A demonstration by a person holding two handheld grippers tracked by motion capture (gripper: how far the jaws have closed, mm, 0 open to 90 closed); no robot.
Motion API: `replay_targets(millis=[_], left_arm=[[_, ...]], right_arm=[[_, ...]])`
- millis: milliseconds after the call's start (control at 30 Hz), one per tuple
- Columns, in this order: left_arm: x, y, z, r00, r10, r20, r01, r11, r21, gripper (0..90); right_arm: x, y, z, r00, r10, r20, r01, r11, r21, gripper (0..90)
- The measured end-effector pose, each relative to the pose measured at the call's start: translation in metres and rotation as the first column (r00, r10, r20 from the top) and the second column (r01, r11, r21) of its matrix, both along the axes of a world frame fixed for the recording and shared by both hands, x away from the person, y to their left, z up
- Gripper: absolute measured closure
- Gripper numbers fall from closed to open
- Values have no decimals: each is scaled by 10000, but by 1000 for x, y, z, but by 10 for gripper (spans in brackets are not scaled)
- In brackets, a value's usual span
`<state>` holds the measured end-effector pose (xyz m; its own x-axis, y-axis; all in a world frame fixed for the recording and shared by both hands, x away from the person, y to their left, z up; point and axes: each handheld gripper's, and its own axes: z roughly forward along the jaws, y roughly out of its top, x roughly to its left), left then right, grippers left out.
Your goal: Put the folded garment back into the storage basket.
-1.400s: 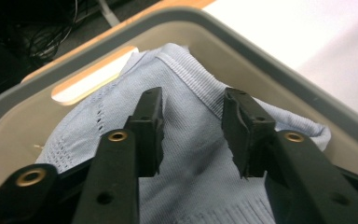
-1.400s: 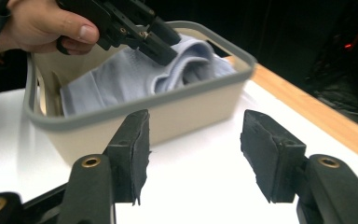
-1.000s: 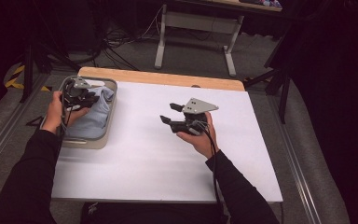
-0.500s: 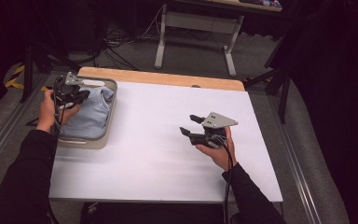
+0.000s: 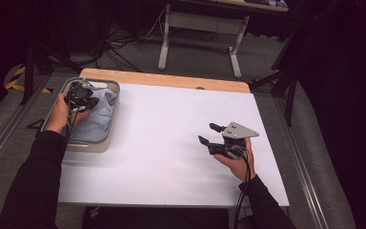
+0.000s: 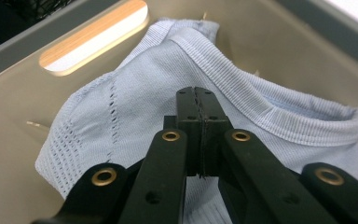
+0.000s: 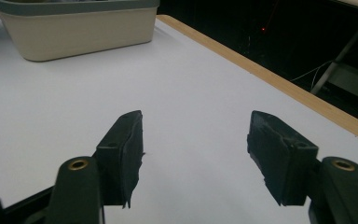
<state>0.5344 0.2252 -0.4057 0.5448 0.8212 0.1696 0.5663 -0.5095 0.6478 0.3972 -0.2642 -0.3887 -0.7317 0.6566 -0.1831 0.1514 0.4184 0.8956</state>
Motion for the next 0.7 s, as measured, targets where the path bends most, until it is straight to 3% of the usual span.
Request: replay_targets(millis=[67, 200, 333, 433, 533, 600, 700], left_arm=[[2, -3, -4, 9998, -51, -177, 57, 9994, 336, 896], [6, -4, -8, 9979, -153, -636, 187, 9984, 532, 876], [9, -5, -9, 9969, -393, -688, 449, 9956, 820, 856], [10, -2, -2, 9994, -233, -260, 248, 9979, 591, 854], [9, 5, 7, 9989, 225, 412, -234, 9995, 219, 865], [12, 11, 13, 9972, 609, 438, -618, 9979, 203, 874], [14, 13, 14, 9973, 645, 353, -650, 9978, 142, 874]], right_arm=[[0, -1, -1, 10000, 3, -34, -3, 10000, -16, 365], [0, 1, -3, 10000, 75, -33, -76, 9998, -161, 361], [1, 4, -6, 9997, 225, -28, -225, 9993, -288, 357], [3, 4, -11, 9995, 225, -218, -231, 9993, -289, 357], [5, 3, -13, 9994, 203, -266, -209, 9995, -236, 357], [5, 3, -13, 9995, 228, -229, -234, 9994, -262, 356], [5, 3, -13, 9995, 218, -218, -225, 9993, -283, 355]])
